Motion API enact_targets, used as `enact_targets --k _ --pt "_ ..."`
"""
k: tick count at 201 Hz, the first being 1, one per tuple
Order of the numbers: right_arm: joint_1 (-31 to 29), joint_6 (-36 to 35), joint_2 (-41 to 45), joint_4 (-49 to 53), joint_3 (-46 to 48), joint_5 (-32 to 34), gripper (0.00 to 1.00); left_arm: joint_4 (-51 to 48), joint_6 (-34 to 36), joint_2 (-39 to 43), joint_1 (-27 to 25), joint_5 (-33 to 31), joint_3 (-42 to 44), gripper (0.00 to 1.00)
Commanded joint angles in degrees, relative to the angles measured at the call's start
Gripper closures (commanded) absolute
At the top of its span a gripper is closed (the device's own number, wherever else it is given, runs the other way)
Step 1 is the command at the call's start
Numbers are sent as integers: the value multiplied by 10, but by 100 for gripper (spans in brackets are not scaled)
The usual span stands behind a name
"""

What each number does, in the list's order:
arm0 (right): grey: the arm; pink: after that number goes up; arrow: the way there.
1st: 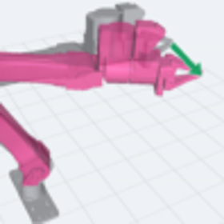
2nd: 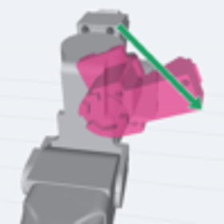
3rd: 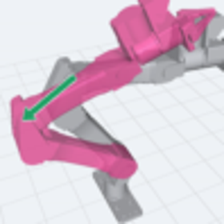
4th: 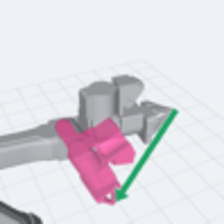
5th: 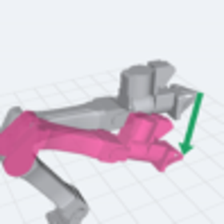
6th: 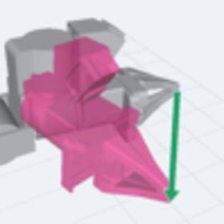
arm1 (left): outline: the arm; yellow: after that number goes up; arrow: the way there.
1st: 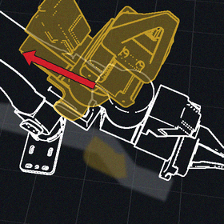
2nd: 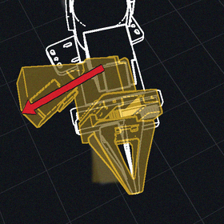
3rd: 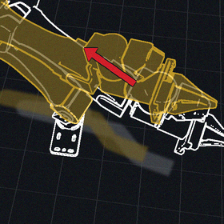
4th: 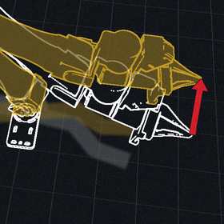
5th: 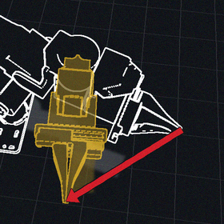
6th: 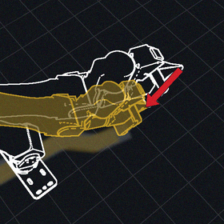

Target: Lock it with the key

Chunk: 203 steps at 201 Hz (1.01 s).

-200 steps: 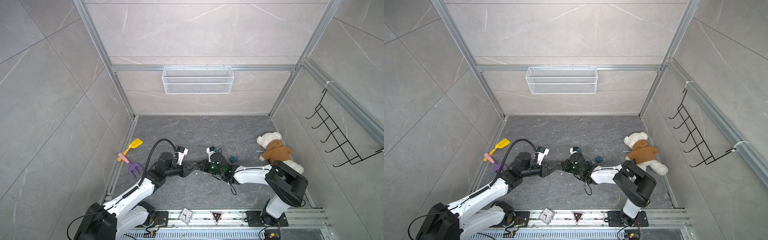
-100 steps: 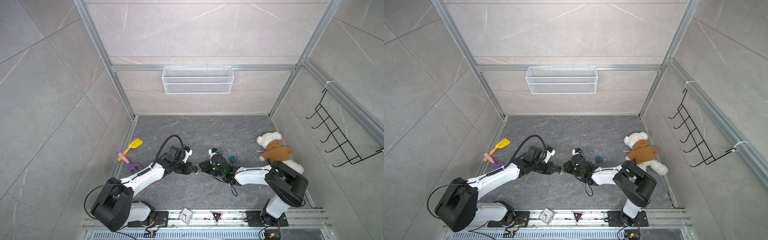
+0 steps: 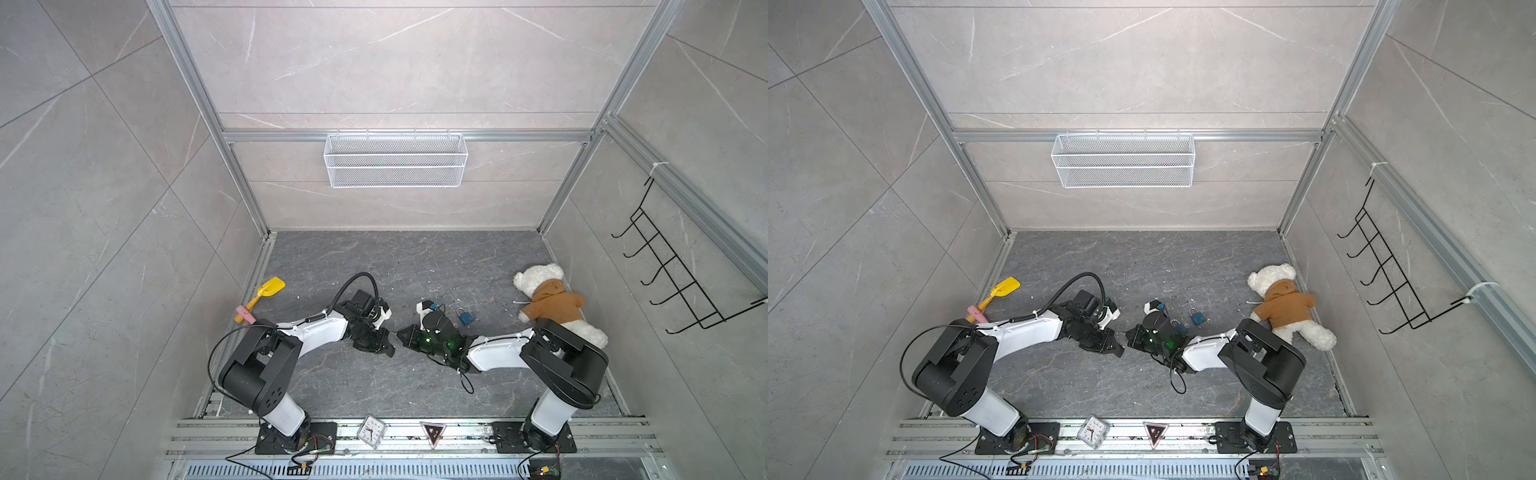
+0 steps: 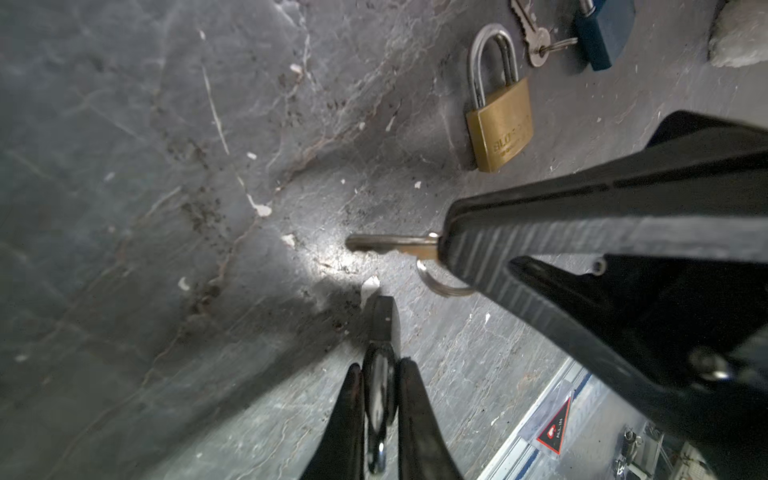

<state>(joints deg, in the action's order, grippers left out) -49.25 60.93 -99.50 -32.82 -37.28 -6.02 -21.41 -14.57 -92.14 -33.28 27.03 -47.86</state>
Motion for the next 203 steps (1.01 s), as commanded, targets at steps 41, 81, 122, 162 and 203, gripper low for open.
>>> enact_targets --k 41,81,122,162,203 --pt "1 24 -29 -40 18 -3 100 -90 50 -31 0 -58 -59 94" --pt "1 31 -40 -48 20 3 96 -101 55 -42 -1 -73 -72 79" --pt "1 32 -37 -43 20 10 80 -109 53 -37 0 -95 -84 68" --pt "1 31 -16 -37 29 22 70 -121 51 -24 0 -125 -101 30" --pt "1 -8 58 26 28 56 67 -143 47 22 0 -159 -124 23"
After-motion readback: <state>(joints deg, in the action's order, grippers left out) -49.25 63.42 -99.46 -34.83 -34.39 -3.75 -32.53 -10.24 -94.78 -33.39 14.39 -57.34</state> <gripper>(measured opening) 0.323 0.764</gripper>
